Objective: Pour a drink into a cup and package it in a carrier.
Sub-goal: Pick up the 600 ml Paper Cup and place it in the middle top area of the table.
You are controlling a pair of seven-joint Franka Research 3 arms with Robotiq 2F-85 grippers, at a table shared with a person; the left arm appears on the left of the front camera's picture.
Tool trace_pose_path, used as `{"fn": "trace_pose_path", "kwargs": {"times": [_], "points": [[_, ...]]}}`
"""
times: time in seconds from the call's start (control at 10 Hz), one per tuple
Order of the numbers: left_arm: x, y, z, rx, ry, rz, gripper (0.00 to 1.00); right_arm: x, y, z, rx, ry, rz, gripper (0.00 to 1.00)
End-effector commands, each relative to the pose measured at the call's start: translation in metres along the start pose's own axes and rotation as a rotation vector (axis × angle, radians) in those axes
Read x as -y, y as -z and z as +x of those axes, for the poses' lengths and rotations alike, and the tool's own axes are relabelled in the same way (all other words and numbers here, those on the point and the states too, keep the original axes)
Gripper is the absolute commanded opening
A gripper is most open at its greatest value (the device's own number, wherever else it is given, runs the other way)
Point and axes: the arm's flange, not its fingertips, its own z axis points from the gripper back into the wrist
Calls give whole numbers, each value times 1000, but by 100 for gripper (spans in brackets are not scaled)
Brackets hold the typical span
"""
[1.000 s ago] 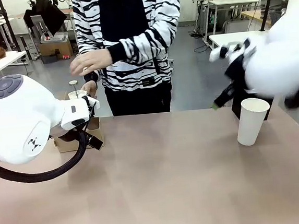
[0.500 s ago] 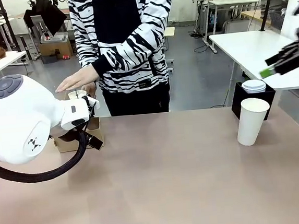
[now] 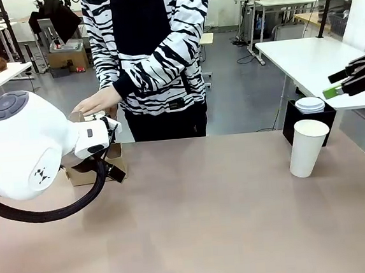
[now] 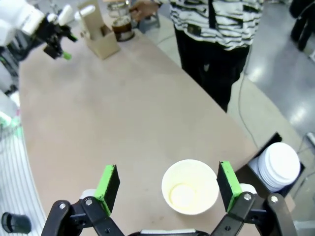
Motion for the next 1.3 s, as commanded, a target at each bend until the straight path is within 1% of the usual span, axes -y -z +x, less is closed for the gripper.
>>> {"fn": "trace_pose_path", "kwargs": {"times": [0.0, 0.1, 0.2, 0.3, 0.4, 0.5, 0.6, 0.8, 1.0, 1.1, 1.2], "points": [[0, 0, 0, 1, 0, -1, 100, 1, -7, 5, 7, 12, -2, 100], [0, 0, 0, 1, 0, -1, 100, 0, 0, 0, 0, 0, 0, 100], [0, 0, 0, 1, 0, -1, 100, 28, -10, -29, 77, 72, 44, 100], [0, 0, 0, 1, 0, -1, 100, 42, -19, -59, 138, 64, 98, 100], [0, 0, 0, 1, 0, -1, 100, 49, -21, -86, 218, 55, 132, 100], [0, 0, 0, 1, 0, -1, 100, 52, -21, -106, 296, 38, 131, 100], [0, 0, 0, 1, 0, -1, 100, 60, -16, -138, 404, 17, 132, 100], [0, 0, 0, 1, 0, -1, 100, 62, 3, -178, 512, -8, 149, 100], [0, 0, 0, 1, 0, -1, 100, 63, 26, -212, 579, 7, 123, 100], [0, 0, 0, 1, 0, -1, 100, 62, 36, -230, 583, -33, 136, 100], [0, 0, 0, 1, 0, -1, 100, 58, 47, -240, 581, -34, 161, 100]]}}
